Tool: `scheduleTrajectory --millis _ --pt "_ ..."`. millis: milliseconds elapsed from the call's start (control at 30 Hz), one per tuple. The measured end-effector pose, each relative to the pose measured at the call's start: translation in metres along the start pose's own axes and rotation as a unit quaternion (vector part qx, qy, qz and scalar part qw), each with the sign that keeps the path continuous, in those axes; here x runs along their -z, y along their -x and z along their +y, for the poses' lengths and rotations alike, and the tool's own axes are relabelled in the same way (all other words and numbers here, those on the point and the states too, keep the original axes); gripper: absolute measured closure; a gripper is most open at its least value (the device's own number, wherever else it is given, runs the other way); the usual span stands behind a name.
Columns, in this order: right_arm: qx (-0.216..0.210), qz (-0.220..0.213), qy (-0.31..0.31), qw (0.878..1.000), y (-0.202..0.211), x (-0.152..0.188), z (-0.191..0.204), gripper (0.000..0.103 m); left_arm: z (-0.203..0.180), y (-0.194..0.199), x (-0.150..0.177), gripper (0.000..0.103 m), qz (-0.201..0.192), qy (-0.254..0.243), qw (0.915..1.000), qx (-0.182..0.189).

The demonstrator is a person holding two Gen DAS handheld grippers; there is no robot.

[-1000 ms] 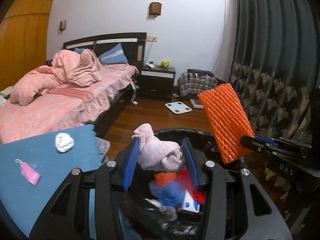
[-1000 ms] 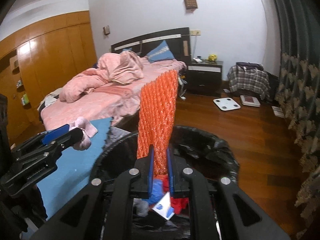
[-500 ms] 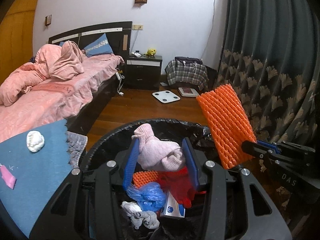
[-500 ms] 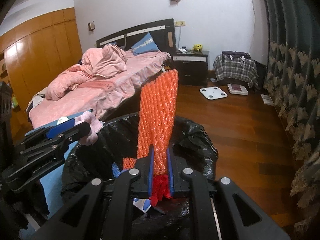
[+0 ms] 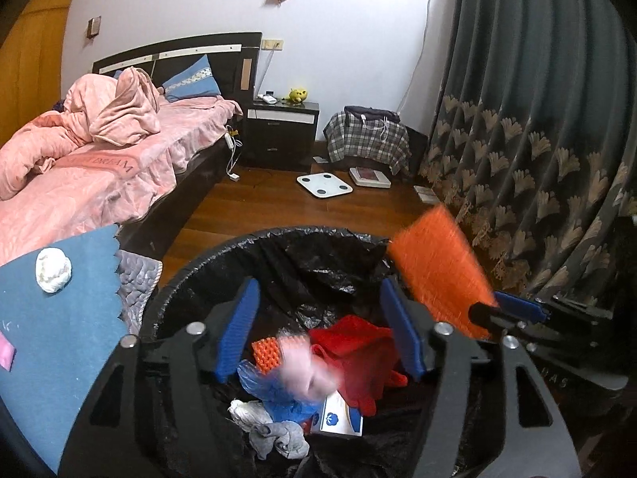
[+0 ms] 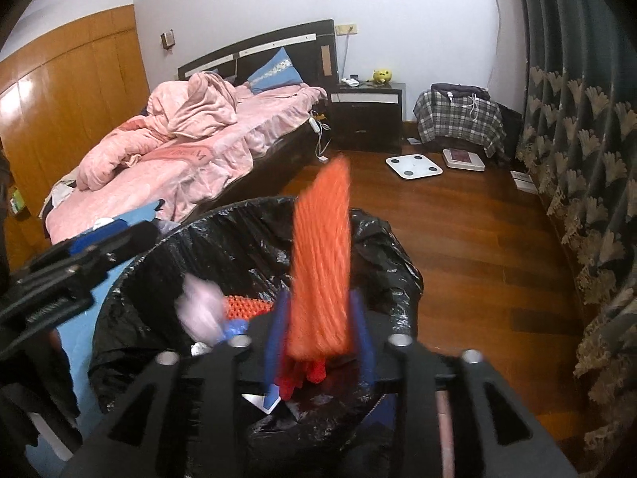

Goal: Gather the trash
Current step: 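Carry the pink sock and orange pad over the black bin and release both, then move both tools back over the table toward the pink mask and tissue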

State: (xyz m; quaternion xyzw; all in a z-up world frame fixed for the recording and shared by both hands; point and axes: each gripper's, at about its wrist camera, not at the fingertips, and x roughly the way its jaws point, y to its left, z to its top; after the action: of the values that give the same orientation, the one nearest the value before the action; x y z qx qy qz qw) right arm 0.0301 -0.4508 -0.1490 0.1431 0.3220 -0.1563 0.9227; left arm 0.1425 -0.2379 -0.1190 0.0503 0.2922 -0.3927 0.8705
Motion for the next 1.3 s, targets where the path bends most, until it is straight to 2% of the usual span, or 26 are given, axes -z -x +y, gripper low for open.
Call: scheduleTrajectory --millis 33,133,200,267,367,667,1000,1300 --pt "0.001 -0.001 0.0 1.0 0.0 0.0 0.0 0.06 0.002 0.002 -0.001 0.037 -0.002 0.002 1.0 -0.001" --pt "0.007 -0.012 0.001 1.0 0.006 -0.001 0.002 0.035 0.011 0.011 -0.002 0.028 -0.011 0.009 0.9998 -0.012" --pt "0.008 -0.019 0.001 1.0 0.009 -0.003 0.004 0.026 0.021 0.02 -0.004 0.023 -0.018 0.017 0.9994 -0.024" --pt "0.011 -0.026 -0.001 1.0 0.011 -0.004 0.006 0.011 0.03 0.027 -0.004 0.02 -0.023 0.023 0.9988 -0.036" --pt "0.005 -0.037 -0.002 0.999 0.017 -0.008 0.012 0.007 0.047 0.042 -0.006 0.017 -0.031 0.033 0.9972 -0.06" --pt "-0.026 -0.047 0.023 0.998 0.018 -0.016 0.055 0.006 0.108 0.092 0.006 0.016 -0.045 0.059 0.9872 -0.141" --pt "-0.089 -0.041 0.067 0.993 0.005 -0.021 0.134 0.006 0.18 0.139 0.034 0.016 -0.039 0.101 0.9681 -0.226" --pt "-0.144 -0.037 0.104 0.983 -0.021 -0.028 0.218 0.006 0.243 0.167 0.052 0.016 -0.034 0.138 0.9483 -0.284"
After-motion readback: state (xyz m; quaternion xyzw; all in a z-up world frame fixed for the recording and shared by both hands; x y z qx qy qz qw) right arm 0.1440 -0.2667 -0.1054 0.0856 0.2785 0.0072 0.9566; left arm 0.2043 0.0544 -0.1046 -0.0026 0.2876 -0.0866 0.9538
